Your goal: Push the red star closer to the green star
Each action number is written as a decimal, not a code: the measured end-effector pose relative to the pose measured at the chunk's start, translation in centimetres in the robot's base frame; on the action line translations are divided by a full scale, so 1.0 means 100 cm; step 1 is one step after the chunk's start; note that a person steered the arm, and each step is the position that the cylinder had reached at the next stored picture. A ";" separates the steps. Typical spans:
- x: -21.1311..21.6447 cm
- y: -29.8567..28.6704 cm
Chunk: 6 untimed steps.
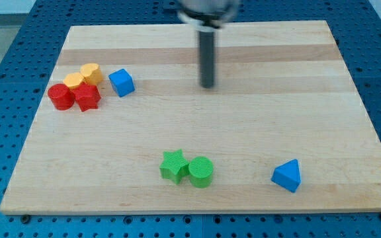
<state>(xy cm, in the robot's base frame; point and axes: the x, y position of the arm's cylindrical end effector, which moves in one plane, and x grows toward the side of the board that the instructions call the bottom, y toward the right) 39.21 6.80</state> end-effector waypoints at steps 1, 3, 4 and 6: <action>0.044 0.108; 0.194 0.133; 0.195 0.133; 0.193 0.085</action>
